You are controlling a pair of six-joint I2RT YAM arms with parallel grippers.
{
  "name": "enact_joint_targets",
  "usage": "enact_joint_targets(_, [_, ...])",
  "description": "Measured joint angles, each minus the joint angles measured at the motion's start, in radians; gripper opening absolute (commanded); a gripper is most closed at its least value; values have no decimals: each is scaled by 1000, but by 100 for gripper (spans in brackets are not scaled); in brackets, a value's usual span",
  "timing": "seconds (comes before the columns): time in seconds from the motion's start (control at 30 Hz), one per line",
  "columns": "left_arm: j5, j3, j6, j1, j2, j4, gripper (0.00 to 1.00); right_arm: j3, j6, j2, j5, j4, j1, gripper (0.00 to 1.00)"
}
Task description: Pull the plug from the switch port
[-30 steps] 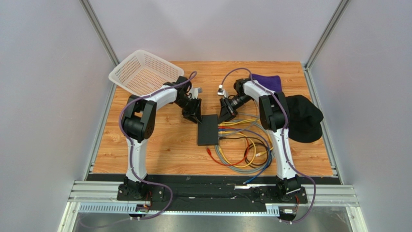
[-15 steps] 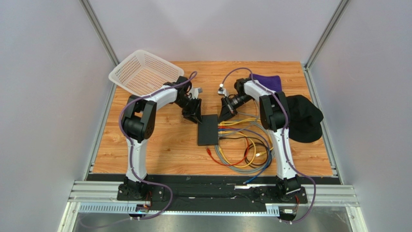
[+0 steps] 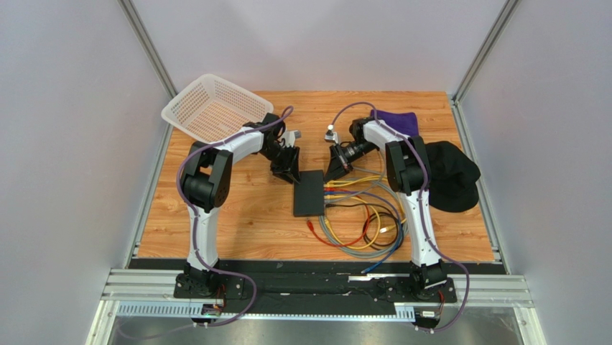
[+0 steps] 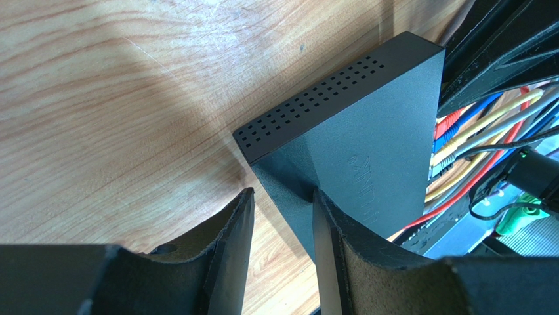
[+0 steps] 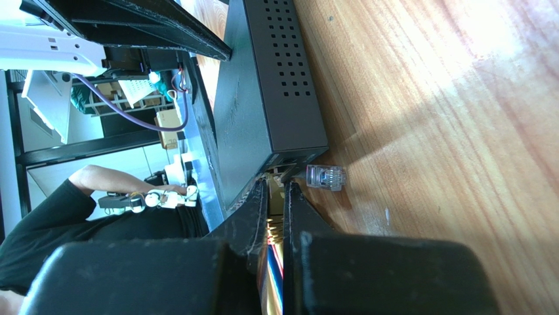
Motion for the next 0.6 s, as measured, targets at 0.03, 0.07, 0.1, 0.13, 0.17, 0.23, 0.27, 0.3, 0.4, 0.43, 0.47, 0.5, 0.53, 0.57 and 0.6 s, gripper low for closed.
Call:
enact_joint_targets(0.03, [0,0,0,0,0,0,46,0,0,0,0,0,0,0])
enact_joint_targets(0.07, [0,0,0,0,0,0,46,0,0,0,0,0,0,0])
enact_joint_targets(0.1, [0,0,0,0,0,0,46,0,-1,0,0,0,0,0])
enact_joint_targets(0.13, [0,0,0,0,0,0,46,0,-1,0,-1,0,-1,0])
enact_joint_targets(0.17, [0,0,1,0,0,0,46,0,-1,0,-1,0,-1,0])
enact_joint_targets(0.23, [-1,0,2,-1,0,0,46,0,-2,0,-1,0,-1,0])
enact_joint_targets(0.27, [-2,0,2,-1,-1,0,46,0,-3,1,-1,0,-1,0])
enact_joint_targets(0.3, [-3,0,2,-2,-2,0,46,0,-3,1,-1,0,-1,0])
enact_joint_targets(0.4, [-5,0,3,-3,-2,0,46,0,-4,1,-1,0,-1,0])
enact_joint_targets(0.43, [-5,0,3,-3,-2,0,46,0,-4,1,-1,0,-1,0])
enact_joint_targets(0.47, [-5,0,3,-3,-2,0,46,0,-4,1,-1,0,-1,0])
enact_joint_targets(0.5, [-5,0,3,-3,-2,0,46,0,-4,1,-1,0,-1,0])
enact_joint_targets(0.53, [-6,0,3,-3,-2,0,46,0,-4,1,-1,-1,-1,0])
enact_joint_targets(0.57, [-7,0,3,-4,-3,0,46,0,-5,3,-2,-5,-1,0])
enact_joint_targets(0.6, [-9,0,3,-4,-3,0,46,4,-10,8,-6,-12,-2,0])
